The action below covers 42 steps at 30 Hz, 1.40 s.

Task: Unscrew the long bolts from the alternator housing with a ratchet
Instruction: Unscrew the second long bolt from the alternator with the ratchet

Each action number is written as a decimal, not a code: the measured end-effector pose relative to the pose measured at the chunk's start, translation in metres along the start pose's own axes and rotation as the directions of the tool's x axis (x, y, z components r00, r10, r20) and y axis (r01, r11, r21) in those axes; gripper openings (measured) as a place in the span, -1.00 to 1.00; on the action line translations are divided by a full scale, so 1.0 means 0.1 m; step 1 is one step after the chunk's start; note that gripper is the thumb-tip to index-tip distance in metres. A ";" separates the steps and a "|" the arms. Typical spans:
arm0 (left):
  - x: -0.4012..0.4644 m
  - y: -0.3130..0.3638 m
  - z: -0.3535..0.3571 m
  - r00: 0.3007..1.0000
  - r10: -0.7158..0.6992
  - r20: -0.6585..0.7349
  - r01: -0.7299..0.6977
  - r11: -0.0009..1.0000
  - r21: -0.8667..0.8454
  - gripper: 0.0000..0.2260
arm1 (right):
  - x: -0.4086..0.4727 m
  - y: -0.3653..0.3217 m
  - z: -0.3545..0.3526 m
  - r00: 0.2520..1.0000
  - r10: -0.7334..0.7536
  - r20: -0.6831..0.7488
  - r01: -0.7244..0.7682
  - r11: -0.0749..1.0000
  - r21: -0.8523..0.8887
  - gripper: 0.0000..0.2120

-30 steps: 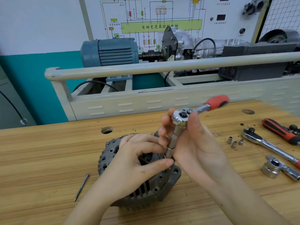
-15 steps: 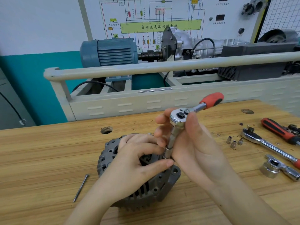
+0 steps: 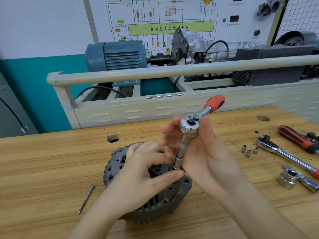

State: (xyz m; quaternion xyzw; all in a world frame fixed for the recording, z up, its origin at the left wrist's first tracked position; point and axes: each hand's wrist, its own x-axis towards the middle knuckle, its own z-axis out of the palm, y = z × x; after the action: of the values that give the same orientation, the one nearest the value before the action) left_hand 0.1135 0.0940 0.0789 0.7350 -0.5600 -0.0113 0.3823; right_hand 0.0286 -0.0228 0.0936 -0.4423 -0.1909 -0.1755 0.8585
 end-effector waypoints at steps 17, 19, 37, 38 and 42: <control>0.00 0.03 0.00 0.999 -0.011 -0.034 0.010 0.999 -0.042 -0.83 | -0.01 0.00 0.00 1.000 -0.011 -0.016 0.011 1.000 -0.007 -0.68; 0.01 0.03 0.01 0.998 -0.025 -0.055 0.022 0.998 -0.058 -0.82 | -0.02 0.01 0.01 0.999 -0.032 -0.037 0.031 0.999 -0.016 -0.69; 0.01 0.03 0.02 0.998 -0.036 -0.055 0.034 0.999 -0.035 -0.80 | -0.02 0.01 0.00 0.997 -0.038 -0.061 0.037 0.999 -0.017 -0.71; 0.01 0.04 0.03 0.997 -0.042 -0.060 0.040 0.999 -0.036 -0.81 | -0.02 0.01 0.00 0.996 -0.057 -0.074 0.055 0.998 -0.031 -0.72; 0.01 0.05 0.02 0.998 -0.034 -0.052 0.033 0.999 -0.023 -0.78 | -0.02 -0.01 0.00 0.993 -0.081 -0.084 0.077 0.995 -0.056 -0.73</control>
State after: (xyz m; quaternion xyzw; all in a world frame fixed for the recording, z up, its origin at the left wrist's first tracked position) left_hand 0.1091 0.0918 0.0804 0.7402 -0.5371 -0.0047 0.4045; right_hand 0.0267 -0.0228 0.0931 -0.4490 -0.1661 -0.2334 0.8464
